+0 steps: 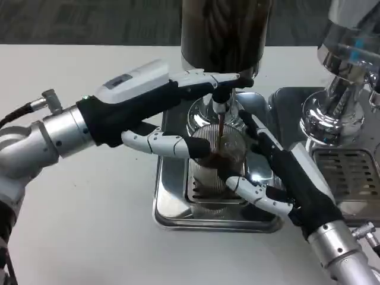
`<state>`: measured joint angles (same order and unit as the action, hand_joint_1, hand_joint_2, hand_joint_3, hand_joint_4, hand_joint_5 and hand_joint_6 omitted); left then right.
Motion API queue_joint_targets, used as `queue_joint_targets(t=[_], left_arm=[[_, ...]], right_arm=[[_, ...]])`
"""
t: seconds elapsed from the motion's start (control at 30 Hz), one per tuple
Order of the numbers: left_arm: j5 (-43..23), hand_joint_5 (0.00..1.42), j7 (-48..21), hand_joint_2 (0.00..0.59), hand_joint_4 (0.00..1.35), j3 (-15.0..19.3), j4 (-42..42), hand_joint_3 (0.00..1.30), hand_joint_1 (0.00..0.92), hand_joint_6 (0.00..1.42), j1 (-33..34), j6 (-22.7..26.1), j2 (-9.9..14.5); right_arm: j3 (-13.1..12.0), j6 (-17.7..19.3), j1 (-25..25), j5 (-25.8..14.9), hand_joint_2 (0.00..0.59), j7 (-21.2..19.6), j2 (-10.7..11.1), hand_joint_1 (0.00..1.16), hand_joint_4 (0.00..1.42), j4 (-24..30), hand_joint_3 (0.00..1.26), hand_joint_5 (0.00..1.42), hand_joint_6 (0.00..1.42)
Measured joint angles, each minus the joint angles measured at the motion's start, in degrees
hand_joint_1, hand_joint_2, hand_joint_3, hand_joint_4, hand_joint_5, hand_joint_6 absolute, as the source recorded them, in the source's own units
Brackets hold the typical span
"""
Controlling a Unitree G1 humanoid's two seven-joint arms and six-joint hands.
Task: Grasp the cup under the faucet to collect the drink, then remove the cup.
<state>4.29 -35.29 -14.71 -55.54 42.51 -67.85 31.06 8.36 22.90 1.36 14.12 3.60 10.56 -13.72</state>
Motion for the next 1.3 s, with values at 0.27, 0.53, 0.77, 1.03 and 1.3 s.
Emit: queue_joint_targets(t=[0.27, 0.53, 0.77, 1.03, 1.3], left_arm=[[0.0, 0.12, 0.01, 0.12, 0.1, 0.07, 0.04, 0.15, 0.0, 0.07, -0.05, 0.02, 0.1], [0.0, 0.12, 0.01, 0.12, 0.1, 0.12, 0.05, 0.15, 0.0, 0.07, -0.11, 0.04, 0.11], [-0.03, 0.12, 0.02, 0.12, 0.1, 0.23, 0.13, 0.16, 0.0, 0.07, -0.31, 0.08, 0.11], [-0.49, 0.12, 0.02, 0.12, 0.1, 0.62, 0.11, 0.16, 0.0, 0.07, -0.68, 0.55, 0.12], [-3.74, 0.13, -2.36, 0.121, 0.11, 1.79, -0.8, 0.16, 0.0, 0.08, -1.01, 3.81, -0.03]], right_arm=[[0.16, 0.0, 0.22, 0.0, 0.246, 0.0, -0.61, 0.52, 0.03, -0.55, 0.05, 0.05, 0.11], [0.19, 0.0, 0.56, 0.01, 0.246, 0.02, -0.8, 0.52, 0.03, -1.54, 0.06, 0.06, 0.11], [0.27, 0.0, 0.89, 0.01, 0.246, 0.04, -0.87, 0.52, 0.03, -1.61, 0.06, 0.06, 0.11], [0.28, 0.0, 1.09, 0.01, 0.246, 0.04, -0.89, 0.52, 0.03, -1.89, 0.07, 0.06, 0.11], [0.29, 0.01, 1.35, 0.01, 0.249, 0.05, -0.92, 0.52, 0.03, -2.13, 0.07, 0.06, 0.11]])
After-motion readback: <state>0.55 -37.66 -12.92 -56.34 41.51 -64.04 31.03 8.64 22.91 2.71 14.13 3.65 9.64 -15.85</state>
